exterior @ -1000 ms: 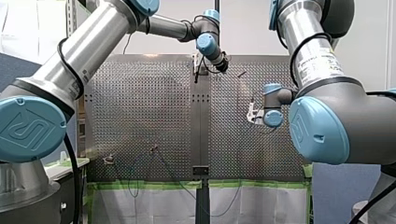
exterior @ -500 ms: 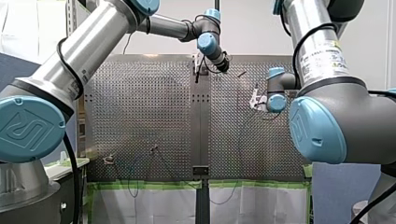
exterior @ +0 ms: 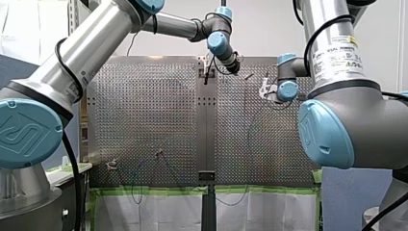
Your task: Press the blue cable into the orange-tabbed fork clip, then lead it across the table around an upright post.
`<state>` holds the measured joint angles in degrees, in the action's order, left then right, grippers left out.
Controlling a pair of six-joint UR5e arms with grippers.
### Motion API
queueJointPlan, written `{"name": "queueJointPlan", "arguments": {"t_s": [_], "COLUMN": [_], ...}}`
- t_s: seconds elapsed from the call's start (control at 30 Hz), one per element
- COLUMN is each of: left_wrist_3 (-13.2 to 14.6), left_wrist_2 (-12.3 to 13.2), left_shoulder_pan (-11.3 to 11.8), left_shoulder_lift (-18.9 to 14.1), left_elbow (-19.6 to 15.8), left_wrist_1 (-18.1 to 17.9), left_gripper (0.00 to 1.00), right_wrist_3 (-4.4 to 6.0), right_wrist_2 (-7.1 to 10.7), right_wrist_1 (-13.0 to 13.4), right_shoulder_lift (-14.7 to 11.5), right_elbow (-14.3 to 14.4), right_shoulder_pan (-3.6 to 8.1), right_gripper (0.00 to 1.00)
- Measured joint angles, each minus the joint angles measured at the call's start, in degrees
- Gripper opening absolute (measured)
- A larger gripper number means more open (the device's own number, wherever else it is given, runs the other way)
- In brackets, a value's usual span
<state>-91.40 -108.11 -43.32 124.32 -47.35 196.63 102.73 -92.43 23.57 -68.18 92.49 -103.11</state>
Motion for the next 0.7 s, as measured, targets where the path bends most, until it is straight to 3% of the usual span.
{"name": "queueJointPlan", "arguments": {"t_s": [0.37,0.7], "left_wrist_3": [-0.33,-4.82], "left_wrist_2": [-2.19,-5.06], "left_shoulder_pan": [-1.64,-4.06], "left_shoulder_lift": [0.01,0.03], "left_elbow": [0.00,0.00], "left_wrist_1": [1.09,2.65], "left_gripper": [1.00,1.00], "right_wrist_3": [-0.11,-0.18], "right_wrist_2": [0.67,1.12], "right_wrist_1": [-1.60,-2.27], "right_shoulder_lift": [-5.00,-10.03], "right_elbow": [0.10,0.12], "right_shoulder_pan": [0.43,0.64], "right_gripper": [0.00,0.00]}}
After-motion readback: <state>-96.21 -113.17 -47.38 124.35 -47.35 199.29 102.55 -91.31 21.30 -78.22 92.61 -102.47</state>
